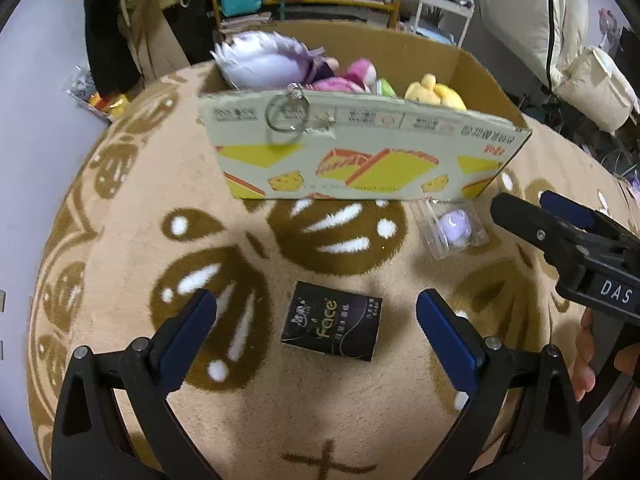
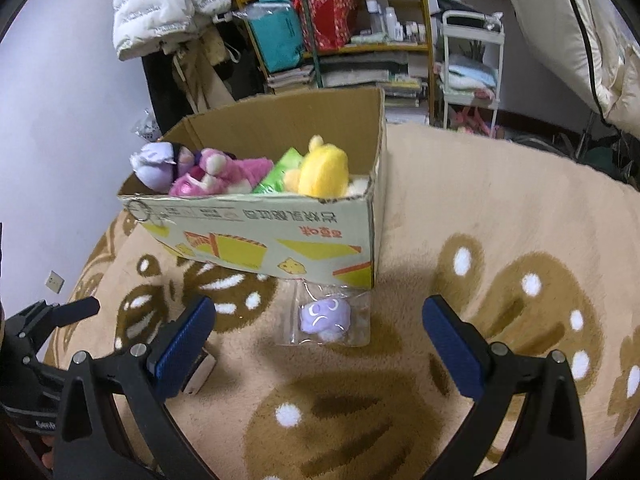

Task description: Organize soft objects

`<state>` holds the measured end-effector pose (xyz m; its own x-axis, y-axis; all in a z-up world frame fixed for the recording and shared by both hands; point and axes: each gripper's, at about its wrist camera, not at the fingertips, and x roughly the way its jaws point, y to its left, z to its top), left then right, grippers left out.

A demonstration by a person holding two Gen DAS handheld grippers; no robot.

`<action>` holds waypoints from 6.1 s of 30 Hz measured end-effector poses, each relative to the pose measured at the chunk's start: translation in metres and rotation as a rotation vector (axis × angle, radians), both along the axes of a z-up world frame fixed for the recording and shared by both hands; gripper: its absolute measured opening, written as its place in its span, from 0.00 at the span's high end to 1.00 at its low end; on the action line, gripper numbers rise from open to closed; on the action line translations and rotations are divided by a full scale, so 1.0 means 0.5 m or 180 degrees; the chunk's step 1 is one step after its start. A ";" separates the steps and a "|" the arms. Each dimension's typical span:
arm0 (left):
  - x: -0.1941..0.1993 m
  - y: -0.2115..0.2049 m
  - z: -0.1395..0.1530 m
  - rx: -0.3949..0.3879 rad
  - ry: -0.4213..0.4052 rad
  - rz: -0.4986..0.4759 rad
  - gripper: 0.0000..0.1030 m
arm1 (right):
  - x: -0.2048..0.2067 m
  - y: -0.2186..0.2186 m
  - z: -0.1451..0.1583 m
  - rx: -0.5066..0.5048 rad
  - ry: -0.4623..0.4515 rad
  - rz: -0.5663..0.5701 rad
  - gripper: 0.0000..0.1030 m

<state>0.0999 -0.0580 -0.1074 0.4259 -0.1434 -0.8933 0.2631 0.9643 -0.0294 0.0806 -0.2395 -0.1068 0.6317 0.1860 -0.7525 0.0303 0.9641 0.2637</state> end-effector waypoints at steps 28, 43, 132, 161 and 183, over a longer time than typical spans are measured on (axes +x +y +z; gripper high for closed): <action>0.032 -0.056 -0.127 0.0085 0.0806 -0.0116 0.04 | 0.103 0.051 -0.128 -0.0221 0.0672 0.0130 0.00; 0.050 0.005 -0.162 0.0124 0.0893 0.0020 0.18 | 0.126 0.092 -0.160 -0.0577 0.0743 0.0048 0.05; 0.142 0.021 0.182 -0.0469 -0.1730 0.0067 0.33 | 0.091 -0.012 0.131 0.0027 -0.1282 -0.0033 0.22; 0.000 0.067 0.284 -0.0231 -0.2057 0.0262 0.03 | 0.012 -0.003 0.185 -0.0245 -0.1287 -0.0066 0.00; -0.257 0.088 0.330 -0.0163 -0.2336 0.0210 0.01 | -0.225 0.010 0.314 -0.0416 -0.1862 -0.0113 0.00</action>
